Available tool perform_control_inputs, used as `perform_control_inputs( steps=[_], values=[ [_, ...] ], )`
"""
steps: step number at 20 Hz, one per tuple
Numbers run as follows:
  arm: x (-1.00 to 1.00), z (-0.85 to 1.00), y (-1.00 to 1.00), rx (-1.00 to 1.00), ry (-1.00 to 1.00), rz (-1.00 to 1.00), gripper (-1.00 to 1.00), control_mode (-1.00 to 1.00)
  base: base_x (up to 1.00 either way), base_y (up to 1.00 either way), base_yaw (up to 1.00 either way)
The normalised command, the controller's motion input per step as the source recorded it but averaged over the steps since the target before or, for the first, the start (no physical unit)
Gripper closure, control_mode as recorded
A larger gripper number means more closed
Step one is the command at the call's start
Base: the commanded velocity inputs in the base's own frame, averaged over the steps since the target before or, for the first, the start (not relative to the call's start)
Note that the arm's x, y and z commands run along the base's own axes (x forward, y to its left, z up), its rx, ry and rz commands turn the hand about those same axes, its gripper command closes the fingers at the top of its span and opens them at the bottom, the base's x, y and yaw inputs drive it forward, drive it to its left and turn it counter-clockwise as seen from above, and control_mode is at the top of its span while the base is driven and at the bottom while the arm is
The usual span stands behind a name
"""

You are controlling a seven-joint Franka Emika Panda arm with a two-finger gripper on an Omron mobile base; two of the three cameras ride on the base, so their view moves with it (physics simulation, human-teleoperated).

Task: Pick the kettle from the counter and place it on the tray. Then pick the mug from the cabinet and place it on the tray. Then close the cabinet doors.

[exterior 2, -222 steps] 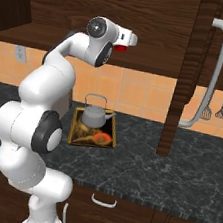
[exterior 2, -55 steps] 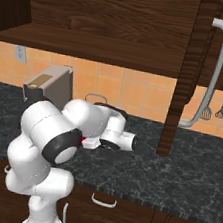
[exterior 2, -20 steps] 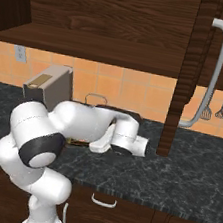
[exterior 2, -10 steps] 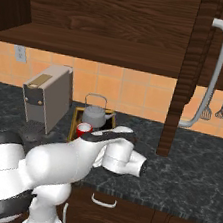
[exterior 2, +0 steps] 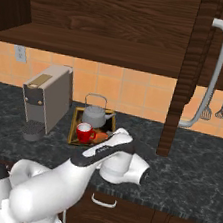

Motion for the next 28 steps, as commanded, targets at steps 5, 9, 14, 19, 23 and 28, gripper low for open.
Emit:
perform_control_inputs(
  steps=[5, 9, 14, 19, 23, 28],
  values=[
    [-0.08, 0.14, -0.57, 0.0, -0.16, 0.0, -1.0, -1.0, 0.0, 0.0, 0.0],
    [-0.07, 0.09, -0.64, 0.0, -0.18, 0.0, -1.0, -1.0, 0.0, 0.0, 0.0],
    [-0.08, 0.24, -0.55, 0.0, -0.22, 0.0, -1.0, -1.0, 0.0, 0.0, 0.0],
    [-0.06, 0.18, -0.43, 0.0, -0.16, 0.0, -1.0, -1.0, 0.0, 0.0, 0.0],
    [-0.05, 0.05, -0.33, 0.0, -0.2, 0.0, -1.0, -1.0, 0.0, 0.0, 0.0],
    [-0.03, 0.24, -0.36, 0.0, -0.25, 0.0, -1.0, -1.0, 0.0, 0.0, 0.0]
  ],
)
